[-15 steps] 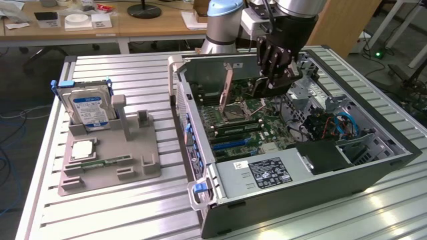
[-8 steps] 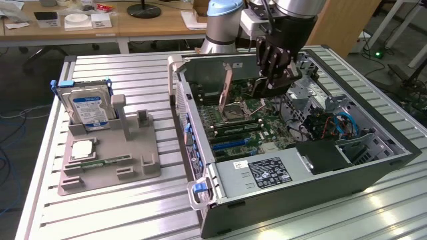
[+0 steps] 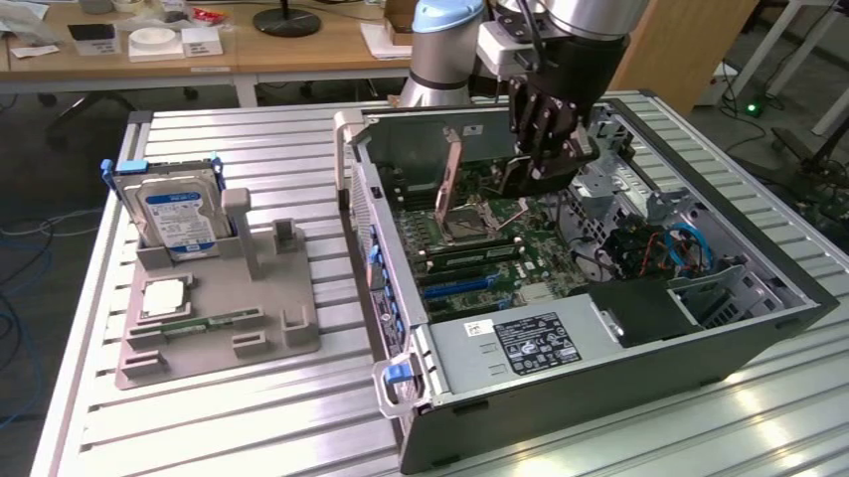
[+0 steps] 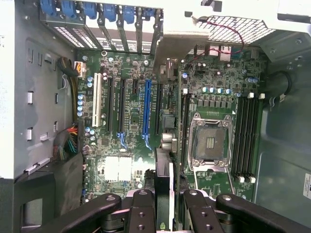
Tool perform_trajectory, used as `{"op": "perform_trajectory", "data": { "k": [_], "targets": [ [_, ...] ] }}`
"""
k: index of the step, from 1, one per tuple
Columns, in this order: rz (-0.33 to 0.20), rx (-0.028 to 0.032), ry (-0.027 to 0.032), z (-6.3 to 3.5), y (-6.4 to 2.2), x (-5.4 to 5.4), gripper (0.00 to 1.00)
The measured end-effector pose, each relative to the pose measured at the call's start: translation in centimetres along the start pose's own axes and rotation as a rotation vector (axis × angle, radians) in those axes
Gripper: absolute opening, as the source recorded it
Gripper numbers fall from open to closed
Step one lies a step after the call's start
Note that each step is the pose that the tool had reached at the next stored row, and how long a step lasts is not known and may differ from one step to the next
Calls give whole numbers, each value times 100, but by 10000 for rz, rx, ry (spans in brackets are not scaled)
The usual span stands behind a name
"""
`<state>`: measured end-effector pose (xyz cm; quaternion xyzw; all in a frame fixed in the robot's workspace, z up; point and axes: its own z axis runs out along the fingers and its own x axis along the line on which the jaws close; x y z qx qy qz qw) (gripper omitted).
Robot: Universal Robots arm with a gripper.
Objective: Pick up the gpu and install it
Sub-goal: 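Insert the gpu into the slot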
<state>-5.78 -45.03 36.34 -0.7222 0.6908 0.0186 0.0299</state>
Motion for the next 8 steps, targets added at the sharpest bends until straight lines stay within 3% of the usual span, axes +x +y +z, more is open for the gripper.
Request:
{"op": "perform_trajectory", "data": {
  "k": [8],
  "targets": [
    [0,0,0,21,1,2,27]
  ]
}}
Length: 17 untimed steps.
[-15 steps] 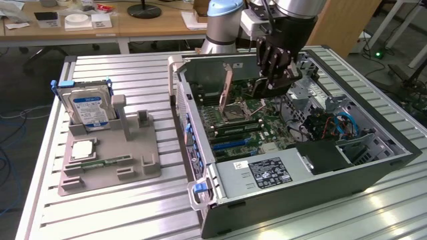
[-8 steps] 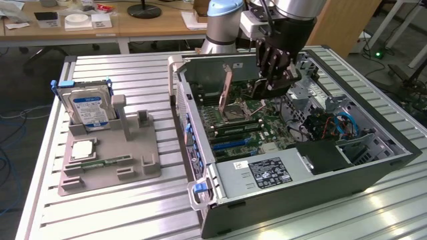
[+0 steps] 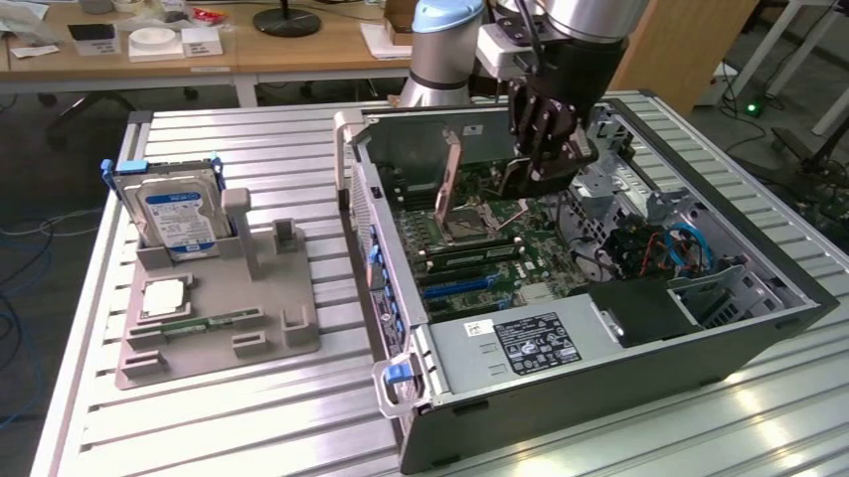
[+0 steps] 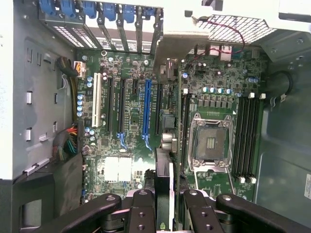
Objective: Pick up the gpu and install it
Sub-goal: 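Insert the gpu into the slot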
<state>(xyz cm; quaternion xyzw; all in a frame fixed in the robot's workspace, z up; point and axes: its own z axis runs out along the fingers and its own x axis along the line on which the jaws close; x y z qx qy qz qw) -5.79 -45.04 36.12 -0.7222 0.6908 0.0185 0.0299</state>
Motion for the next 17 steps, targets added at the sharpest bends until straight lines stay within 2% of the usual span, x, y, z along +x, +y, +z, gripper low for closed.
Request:
{"op": "perform_trajectory", "data": {
  "k": [17],
  "targets": [
    [0,1,-2,39,1,2,27]
  ]
}}
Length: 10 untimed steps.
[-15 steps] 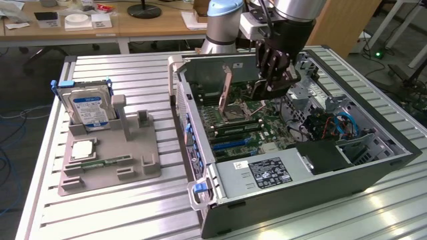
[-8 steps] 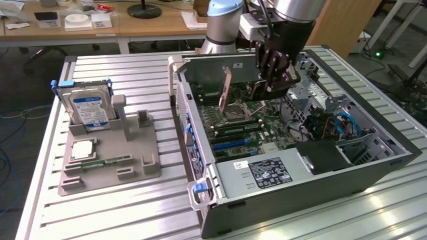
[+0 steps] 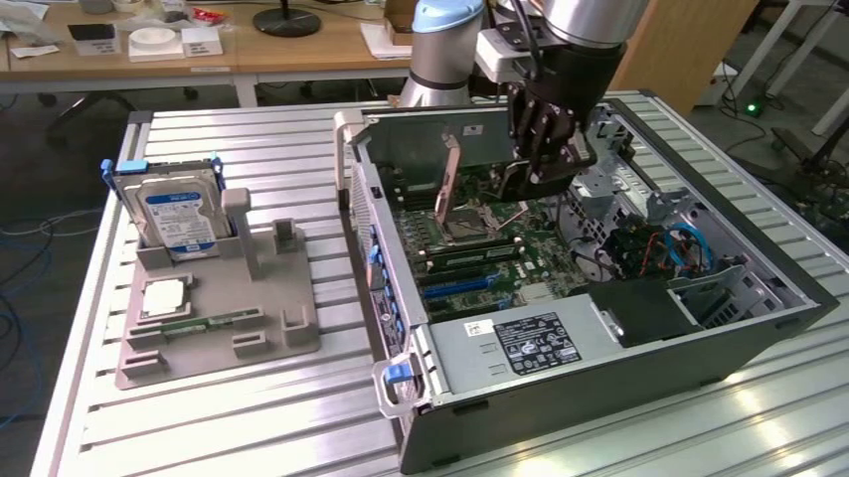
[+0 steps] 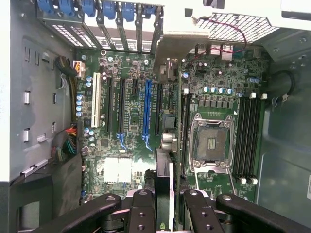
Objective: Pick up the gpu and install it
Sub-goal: 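Insert the gpu into the slot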
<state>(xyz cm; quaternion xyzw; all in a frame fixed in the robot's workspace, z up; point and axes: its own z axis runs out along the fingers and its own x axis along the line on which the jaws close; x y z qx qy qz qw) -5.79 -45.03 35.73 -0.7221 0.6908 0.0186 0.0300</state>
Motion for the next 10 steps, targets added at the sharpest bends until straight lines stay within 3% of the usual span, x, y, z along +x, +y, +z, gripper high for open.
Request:
{"op": "perform_trajectory", "data": {
  "k": [10],
  "targets": [
    [1,5,2,30,13,5,27]
  ]
}}
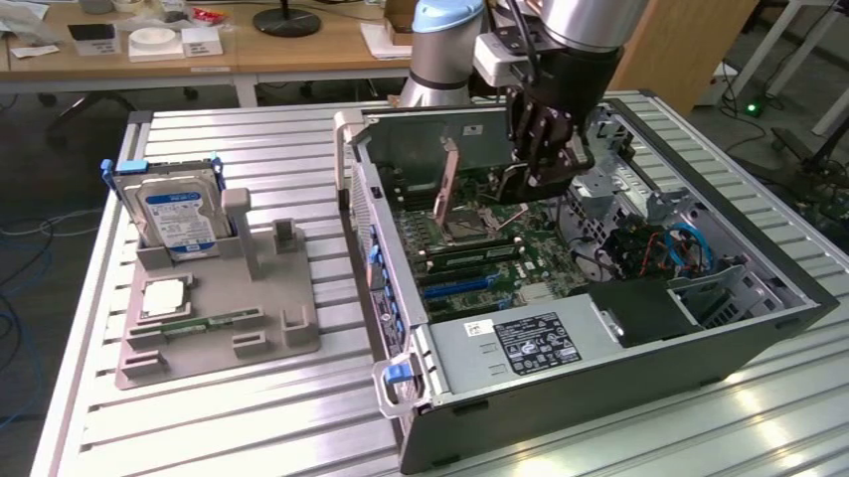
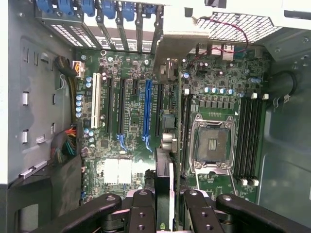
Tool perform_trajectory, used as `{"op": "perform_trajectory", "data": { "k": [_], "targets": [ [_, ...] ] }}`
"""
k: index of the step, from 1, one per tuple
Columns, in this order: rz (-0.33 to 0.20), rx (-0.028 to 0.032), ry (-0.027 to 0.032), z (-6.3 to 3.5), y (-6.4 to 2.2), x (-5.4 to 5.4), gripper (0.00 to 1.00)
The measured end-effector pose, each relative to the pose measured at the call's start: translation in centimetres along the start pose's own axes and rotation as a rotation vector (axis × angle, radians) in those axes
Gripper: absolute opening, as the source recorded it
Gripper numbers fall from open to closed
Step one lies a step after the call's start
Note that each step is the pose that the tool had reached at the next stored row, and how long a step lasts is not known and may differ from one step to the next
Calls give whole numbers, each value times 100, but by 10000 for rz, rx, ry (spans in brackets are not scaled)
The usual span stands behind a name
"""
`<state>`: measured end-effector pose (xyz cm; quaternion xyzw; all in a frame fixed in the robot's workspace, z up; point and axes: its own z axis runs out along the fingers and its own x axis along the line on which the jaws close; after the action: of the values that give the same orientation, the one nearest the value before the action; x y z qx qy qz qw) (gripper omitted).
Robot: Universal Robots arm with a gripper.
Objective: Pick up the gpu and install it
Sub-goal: 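Insert the gpu into the slot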
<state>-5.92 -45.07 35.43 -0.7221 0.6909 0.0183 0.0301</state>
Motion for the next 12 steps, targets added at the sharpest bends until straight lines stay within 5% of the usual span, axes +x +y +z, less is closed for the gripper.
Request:
{"op": "perform_trajectory", "data": {
  "k": [5,12],
  "targets": [
    [-8,94,7,25,5,5,27],
    [15,87,22,58,7,7,27]
  ]
}}
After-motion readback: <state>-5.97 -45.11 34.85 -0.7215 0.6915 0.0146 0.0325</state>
